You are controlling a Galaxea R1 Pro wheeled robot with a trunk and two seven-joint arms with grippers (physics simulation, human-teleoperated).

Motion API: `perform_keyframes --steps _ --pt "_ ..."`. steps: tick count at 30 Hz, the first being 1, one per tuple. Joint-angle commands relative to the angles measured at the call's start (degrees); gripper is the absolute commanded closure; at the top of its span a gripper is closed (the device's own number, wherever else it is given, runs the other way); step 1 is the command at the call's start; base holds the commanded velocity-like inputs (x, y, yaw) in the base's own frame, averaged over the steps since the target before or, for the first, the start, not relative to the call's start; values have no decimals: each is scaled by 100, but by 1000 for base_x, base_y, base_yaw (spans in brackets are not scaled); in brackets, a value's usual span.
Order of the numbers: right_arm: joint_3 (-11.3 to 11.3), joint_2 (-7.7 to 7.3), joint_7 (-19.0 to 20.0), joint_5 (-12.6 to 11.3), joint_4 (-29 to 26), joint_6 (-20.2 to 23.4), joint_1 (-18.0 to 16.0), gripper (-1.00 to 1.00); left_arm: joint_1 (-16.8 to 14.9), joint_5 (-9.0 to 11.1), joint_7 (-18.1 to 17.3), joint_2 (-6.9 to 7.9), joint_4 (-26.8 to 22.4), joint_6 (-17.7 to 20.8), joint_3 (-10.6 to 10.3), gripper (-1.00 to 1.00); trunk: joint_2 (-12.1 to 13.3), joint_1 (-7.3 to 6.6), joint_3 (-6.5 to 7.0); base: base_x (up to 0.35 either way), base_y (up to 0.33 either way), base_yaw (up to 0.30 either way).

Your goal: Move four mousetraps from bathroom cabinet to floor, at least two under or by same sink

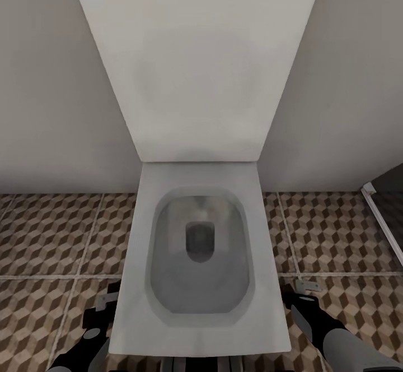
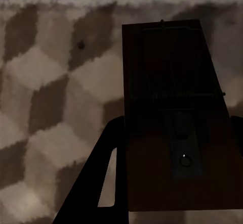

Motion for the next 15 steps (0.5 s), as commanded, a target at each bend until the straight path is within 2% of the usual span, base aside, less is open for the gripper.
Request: perform_keyframes --steps 1,4,5,15 --pt "66 -3 -25 -139 88 31 5 100 1 18 17 -3 23 -13 3 100 0 1 -4 0 0 0" --pt "66 -3 -25 -140 88 31 5 100 0 17 17 -3 23 -13 3 100 0 1 -4 0 0 0" --pt "66 -3 -25 -140 88 31 5 -100 -1 17 17 -3 23 -13 3 100 0 1 -4 0 0 0" --pt "66 -3 145 -140 89 31 5 -100 1 9 17 -3 23 -19 3 100 0 1 -4 0 0 0"
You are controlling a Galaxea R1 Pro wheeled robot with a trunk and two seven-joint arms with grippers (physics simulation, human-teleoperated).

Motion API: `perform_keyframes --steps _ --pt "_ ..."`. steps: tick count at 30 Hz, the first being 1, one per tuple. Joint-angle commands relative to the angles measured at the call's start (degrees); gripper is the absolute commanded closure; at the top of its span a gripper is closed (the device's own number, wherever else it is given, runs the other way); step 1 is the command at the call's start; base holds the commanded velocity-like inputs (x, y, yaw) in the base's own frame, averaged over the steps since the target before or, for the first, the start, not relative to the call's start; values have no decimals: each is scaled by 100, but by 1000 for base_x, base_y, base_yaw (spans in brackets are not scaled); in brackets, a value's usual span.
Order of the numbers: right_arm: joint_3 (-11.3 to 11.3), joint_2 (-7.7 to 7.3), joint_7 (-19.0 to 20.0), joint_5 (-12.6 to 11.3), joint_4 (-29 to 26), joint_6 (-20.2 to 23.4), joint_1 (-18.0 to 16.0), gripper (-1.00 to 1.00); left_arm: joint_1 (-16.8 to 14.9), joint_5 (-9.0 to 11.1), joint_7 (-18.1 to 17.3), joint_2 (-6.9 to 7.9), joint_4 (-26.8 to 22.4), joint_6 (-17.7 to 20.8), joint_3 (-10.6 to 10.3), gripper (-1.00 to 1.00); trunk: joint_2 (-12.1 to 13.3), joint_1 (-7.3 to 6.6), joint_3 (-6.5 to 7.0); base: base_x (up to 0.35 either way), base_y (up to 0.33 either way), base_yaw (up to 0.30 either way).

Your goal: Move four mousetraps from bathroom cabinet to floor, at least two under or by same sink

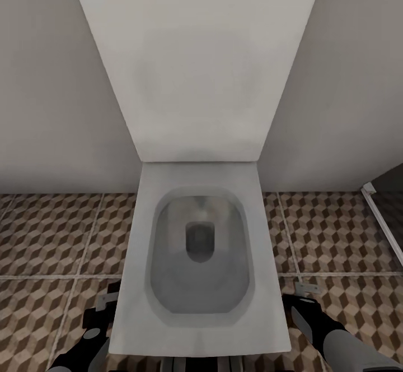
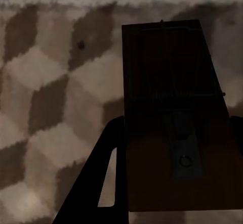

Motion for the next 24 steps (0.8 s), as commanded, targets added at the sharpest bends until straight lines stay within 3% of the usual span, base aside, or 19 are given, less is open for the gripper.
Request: perform_keyframes --steps 1,24 --pt "49 -4 -18 -47 -15 38 1 -100 1 13 19 -3 23 -13 0 100 -1 0 -4 0 0 0" --pt "49 -4 12 -47 -16 38 1 -100 0 -9 19 -14 17 -5 -7 100 -1 0 -4 0 0 0"
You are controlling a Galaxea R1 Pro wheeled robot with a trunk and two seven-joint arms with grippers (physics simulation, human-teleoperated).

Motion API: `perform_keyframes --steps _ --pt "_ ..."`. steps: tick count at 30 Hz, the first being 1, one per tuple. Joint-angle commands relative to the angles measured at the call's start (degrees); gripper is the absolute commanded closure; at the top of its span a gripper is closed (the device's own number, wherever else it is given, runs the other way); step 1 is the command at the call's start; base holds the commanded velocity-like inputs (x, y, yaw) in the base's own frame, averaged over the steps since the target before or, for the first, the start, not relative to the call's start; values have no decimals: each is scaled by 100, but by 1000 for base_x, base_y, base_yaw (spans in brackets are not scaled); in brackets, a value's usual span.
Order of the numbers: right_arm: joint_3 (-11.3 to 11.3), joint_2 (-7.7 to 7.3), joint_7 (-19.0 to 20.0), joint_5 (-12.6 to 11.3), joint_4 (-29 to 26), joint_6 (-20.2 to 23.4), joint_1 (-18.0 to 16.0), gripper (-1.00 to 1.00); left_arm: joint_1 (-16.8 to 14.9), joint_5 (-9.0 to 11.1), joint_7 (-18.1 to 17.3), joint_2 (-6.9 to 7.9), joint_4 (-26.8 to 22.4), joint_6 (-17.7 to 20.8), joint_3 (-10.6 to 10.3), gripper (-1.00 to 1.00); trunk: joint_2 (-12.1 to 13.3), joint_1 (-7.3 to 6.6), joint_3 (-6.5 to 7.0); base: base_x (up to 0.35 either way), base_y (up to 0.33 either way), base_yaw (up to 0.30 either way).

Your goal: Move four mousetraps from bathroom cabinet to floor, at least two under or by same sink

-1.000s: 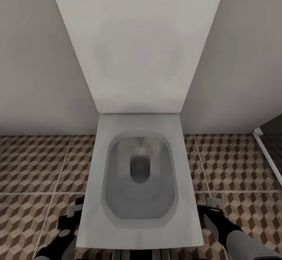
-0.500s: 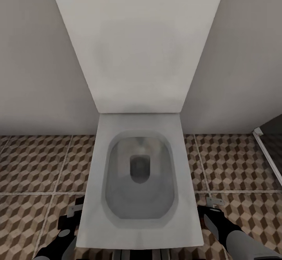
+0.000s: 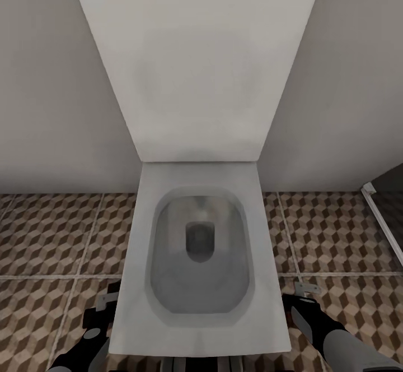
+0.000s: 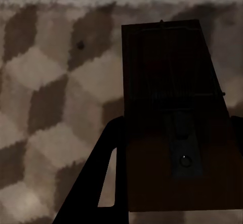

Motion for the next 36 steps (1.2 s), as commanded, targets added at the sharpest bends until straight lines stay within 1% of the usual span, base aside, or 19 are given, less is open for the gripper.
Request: perform_keyframes --steps 1,36 --pt "49 -4 -32 -47 -14 37 1 -100 1 4 16 -6 21 -7 -27 100 -1 0 -4 0 0 0" --pt "49 -16 -34 -39 -14 37 1 -100 2 -7 -2 -35 19 -35 -57 100 -1 0 -4 0 0 0"
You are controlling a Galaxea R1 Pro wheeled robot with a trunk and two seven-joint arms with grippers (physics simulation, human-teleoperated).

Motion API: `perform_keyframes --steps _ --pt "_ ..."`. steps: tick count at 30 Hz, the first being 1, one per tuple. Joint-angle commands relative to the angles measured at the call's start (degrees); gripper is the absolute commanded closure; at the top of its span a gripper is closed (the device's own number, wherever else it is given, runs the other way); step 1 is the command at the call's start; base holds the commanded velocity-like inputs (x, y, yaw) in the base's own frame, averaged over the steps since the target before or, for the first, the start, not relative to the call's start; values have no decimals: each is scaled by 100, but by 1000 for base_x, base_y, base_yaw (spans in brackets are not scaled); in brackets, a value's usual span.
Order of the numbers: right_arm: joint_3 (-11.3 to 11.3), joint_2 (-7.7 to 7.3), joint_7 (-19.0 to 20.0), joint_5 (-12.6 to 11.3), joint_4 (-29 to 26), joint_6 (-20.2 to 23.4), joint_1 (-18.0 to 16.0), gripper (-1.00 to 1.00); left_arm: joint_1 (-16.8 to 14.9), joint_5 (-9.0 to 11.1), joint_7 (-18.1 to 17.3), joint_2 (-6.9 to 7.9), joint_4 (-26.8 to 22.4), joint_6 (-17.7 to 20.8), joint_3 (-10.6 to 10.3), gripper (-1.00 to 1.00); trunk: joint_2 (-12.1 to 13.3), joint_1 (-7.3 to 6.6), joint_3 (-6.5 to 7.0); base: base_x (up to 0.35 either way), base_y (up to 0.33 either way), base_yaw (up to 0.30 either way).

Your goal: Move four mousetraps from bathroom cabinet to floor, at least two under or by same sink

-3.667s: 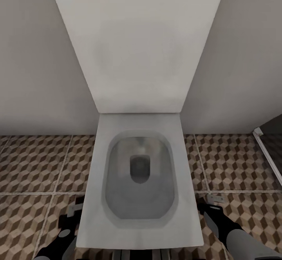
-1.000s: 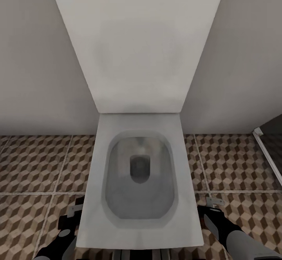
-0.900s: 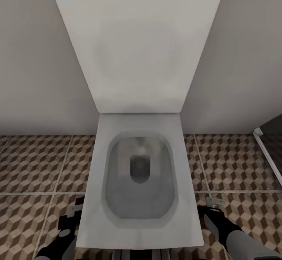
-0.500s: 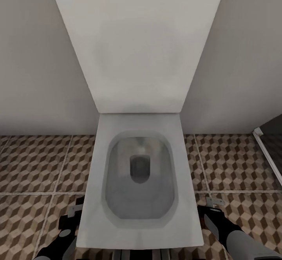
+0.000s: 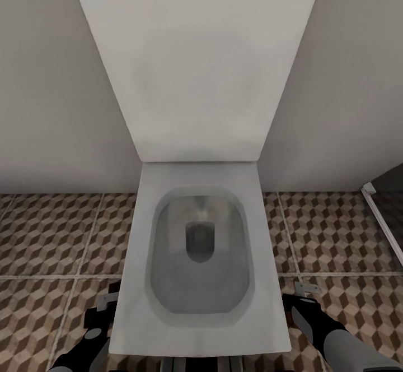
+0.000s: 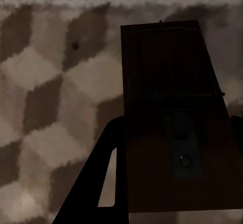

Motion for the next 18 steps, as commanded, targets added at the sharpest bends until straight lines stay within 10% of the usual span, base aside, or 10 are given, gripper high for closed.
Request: perform_keyframes --steps 1,18 --pt "49 -6 -33 -47 -14 37 1 -100 -1 -15 13 -8 18 -17 -63 100 -1 0 -3 0 0 0" --pt "49 -11 -32 -47 -14 37 1 -100 -1 -23 13 4 153 -793 -78 100 -1 0 -3 0 0 0"
